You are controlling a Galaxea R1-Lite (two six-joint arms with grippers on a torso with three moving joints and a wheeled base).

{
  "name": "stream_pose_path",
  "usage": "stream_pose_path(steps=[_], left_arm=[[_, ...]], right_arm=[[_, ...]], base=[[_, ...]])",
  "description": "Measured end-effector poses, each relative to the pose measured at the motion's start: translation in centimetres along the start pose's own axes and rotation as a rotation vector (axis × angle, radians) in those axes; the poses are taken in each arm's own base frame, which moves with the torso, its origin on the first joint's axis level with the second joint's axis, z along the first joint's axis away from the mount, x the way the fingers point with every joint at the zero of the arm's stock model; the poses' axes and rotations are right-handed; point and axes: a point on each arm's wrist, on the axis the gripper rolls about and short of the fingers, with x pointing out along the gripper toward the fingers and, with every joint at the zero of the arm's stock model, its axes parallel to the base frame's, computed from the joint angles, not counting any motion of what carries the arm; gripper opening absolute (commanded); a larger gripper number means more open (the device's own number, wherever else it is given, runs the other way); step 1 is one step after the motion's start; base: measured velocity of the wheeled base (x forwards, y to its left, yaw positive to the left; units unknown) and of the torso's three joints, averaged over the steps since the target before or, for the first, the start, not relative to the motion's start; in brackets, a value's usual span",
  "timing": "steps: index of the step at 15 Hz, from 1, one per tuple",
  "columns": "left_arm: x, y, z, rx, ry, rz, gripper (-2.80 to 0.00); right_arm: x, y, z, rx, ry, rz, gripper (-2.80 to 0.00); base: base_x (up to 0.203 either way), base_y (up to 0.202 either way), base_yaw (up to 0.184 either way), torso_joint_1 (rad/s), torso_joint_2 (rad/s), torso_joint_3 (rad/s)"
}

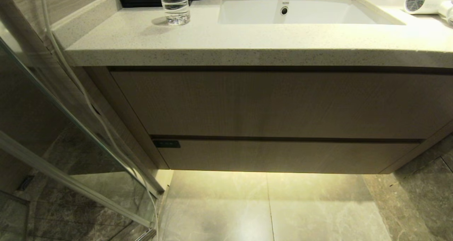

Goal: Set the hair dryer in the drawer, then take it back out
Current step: Pull open the drawer

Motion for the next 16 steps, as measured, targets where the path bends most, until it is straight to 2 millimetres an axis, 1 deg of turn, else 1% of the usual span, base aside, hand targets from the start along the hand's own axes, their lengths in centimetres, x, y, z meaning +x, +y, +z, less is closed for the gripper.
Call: stream_pose_path(steps=[13, 14, 15, 16], left_arm=[[0.0, 0.0, 0.0, -0.001, 0.0, 0.0, -2.8], [0.0, 0.0, 0.0, -0.001, 0.0, 0.0, -2.8], [0.0, 0.0, 0.0, 0.0, 0.0, 0.0, -2.8], [0.0, 0.0, 0.0, 0.0, 0.0, 0.0, -2.8]], right_arm=[[0.0, 0.0, 0.1, -0.046, 0.002, 0.008, -2.8], [-0.2, 0.0, 0.3, -0.046, 0.012, 0.012, -2.8], [-0.6, 0.1, 1.7, -0.045, -0.017, 0.019, -2.8], [-1.3, 0.2, 3.6, -0.045, -0.052, 0.029, -2.8]], base=[[0.0, 0.0, 0.0, 0.0, 0.0, 0.0], [0.0, 0.0, 0.0, 0.0, 0.0, 0.0], [0.0, 0.0, 0.0, 0.0, 0.0, 0.0], [0.0, 0.0, 0.0, 0.0, 0.0, 0.0]])
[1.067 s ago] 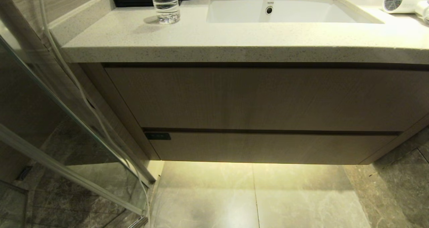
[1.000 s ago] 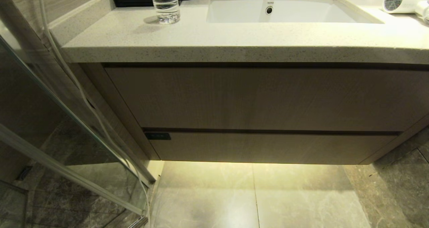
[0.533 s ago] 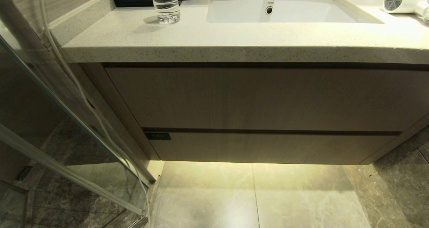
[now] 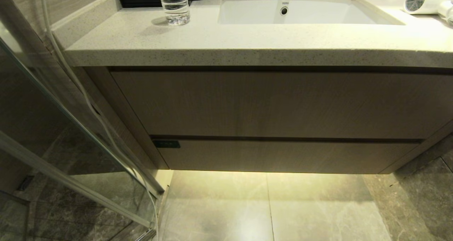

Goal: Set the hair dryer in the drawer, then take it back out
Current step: Pull open the drawer

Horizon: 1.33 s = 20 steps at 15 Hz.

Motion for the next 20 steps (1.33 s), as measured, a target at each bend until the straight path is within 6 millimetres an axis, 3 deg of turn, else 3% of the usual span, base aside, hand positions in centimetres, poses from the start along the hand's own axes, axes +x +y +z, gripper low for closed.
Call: stream_pose_path(steps=[4, 6, 7, 9, 13, 20], left_arm=[[0.0, 0.0, 0.0, 0.0, 0.0, 0.0, -2.8], [0.0, 0.0, 0.0, 0.0, 0.0, 0.0, -2.8], [0.0, 0.0, 0.0, 0.0, 0.0, 0.0, -2.8], [0.0, 0.0, 0.0, 0.0, 0.0, 0.0, -2.8], [0.0, 0.0, 0.0, 0.0, 0.0, 0.0, -2.8], [0.0, 0.0, 0.0, 0.0, 0.0, 0.0, -2.8]], right_arm=[[-3.2, 0.4, 12.1, -0.004, -0.095, 0.127, -2.8], [-3.1, 0.7, 16.9, -0.011, -0.018, 0.24, -2.8], [-2.7, 0.9, 18.4, -0.019, 0.065, 0.315, -2.8], [-1.1, 1.2, 19.0, -0.04, 0.298, 0.509, -2.8], [2.5, 1.5, 17.4, -0.081, 0.688, 0.82, -2.8], [13.3, 1.7, 13.6, -0.348, 0.893, 0.891, -2.8]], base=[[0.0, 0.0, 0.0, 0.0, 0.0, 0.0], [0.0, 0.0, 0.0, 0.0, 0.0, 0.0], [0.0, 0.0, 0.0, 0.0, 0.0, 0.0], [0.0, 0.0, 0.0, 0.0, 0.0, 0.0], [0.0, 0.0, 0.0, 0.0, 0.0, 0.0], [0.0, 0.0, 0.0, 0.0, 0.0, 0.0]])
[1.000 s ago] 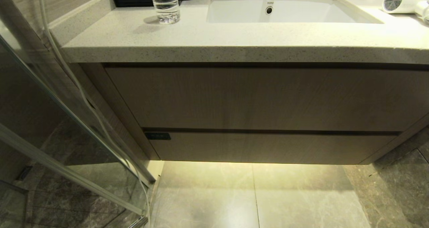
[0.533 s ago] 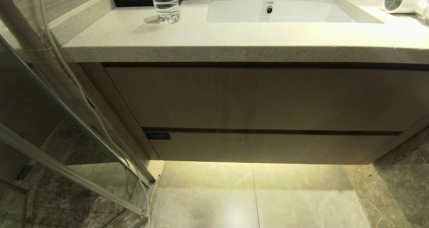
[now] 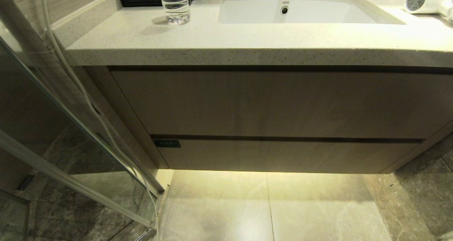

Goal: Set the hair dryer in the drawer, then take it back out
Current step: Pull open the drawer

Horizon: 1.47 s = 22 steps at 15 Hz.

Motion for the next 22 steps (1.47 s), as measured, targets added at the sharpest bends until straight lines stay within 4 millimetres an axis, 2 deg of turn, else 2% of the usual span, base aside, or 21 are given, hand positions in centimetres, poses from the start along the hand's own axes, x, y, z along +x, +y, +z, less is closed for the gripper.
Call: stream_pose_path(steps=[2, 6, 9, 11, 15, 19, 20, 22], left_arm=[[0.0, 0.0, 0.0, 0.0, 0.0, 0.0, -2.8], [0.0, 0.0, 0.0, 0.0, 0.0, 0.0, -2.8], [0.0, 0.0, 0.0, 0.0, 0.0, 0.0, -2.8], [0.0, 0.0, 0.0, 0.0, 0.0, 0.0, -2.8], [0.0, 0.0, 0.0, 0.0, 0.0, 0.0, -2.8], [0.0, 0.0, 0.0, 0.0, 0.0, 0.0, -2.8], [0.0, 0.0, 0.0, -0.001, 0.0, 0.0, -2.8], [0.0, 0.0, 0.0, -0.001, 0.0, 0.0, -2.8]], right_arm=[[1.6, -2.4, 1.2, -0.129, 0.056, -0.013, -2.8], [5.1, -7.5, 3.5, -0.491, 0.132, -0.13, -2.8], [8.5, -10.9, 5.3, -0.638, 0.201, -0.27, -2.8], [11.1, -12.6, 6.7, -0.708, 0.176, -0.328, -2.8], [15.7, -13.9, 8.2, -0.78, 0.138, -0.325, -2.8], [17.7, -14.1, 7.4, -0.777, 0.174, -0.262, -2.8], [18.1, -14.1, 7.1, -0.788, 0.188, -0.247, 0.0], [19.2, -14.2, 6.6, -0.813, 0.206, -0.217, 0.0]], base=[[0.0, 0.0, 0.0, 0.0, 0.0, 0.0], [0.0, 0.0, 0.0, 0.0, 0.0, 0.0], [0.0, 0.0, 0.0, 0.0, 0.0, 0.0], [0.0, 0.0, 0.0, 0.0, 0.0, 0.0], [0.0, 0.0, 0.0, 0.0, 0.0, 0.0], [0.0, 0.0, 0.0, 0.0, 0.0, 0.0], [0.0, 0.0, 0.0, 0.0, 0.0, 0.0], [0.0, 0.0, 0.0, 0.0, 0.0, 0.0]])
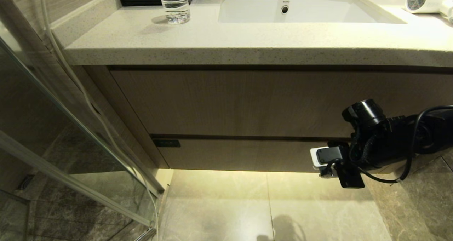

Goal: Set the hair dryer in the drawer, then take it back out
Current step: Pull open the drawer

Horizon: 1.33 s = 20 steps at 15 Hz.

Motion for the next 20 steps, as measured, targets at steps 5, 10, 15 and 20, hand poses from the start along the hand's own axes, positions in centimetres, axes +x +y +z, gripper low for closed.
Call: stream_pose_path(steps=[5, 10, 15, 20], left_arm=[[0.0, 0.0, 0.0, 0.0, 0.0, 0.0, -2.8], [0.0, 0.0, 0.0, 0.0, 0.0, 0.0, -2.8], [0.0, 0.0, 0.0, 0.0, 0.0, 0.0, -2.8], [0.0, 0.0, 0.0, 0.0, 0.0, 0.0, -2.8]], right_arm=[[3.4, 0.1, -0.1, -0.01, -0.021, -0.039, 0.0], [6.1, 0.1, -0.4, -0.001, -0.062, -0.097, 0.0], [8.3, 0.2, -0.8, 0.071, -0.101, -0.197, 0.0], [9.8, 0.1, -1.0, 0.102, -0.14, -0.297, 0.0]], base=[[0.0, 0.0, 0.0, 0.0, 0.0, 0.0], [0.0, 0.0, 0.0, 0.0, 0.0, 0.0], [0.0, 0.0, 0.0, 0.0, 0.0, 0.0], [0.0, 0.0, 0.0, 0.0, 0.0, 0.0]])
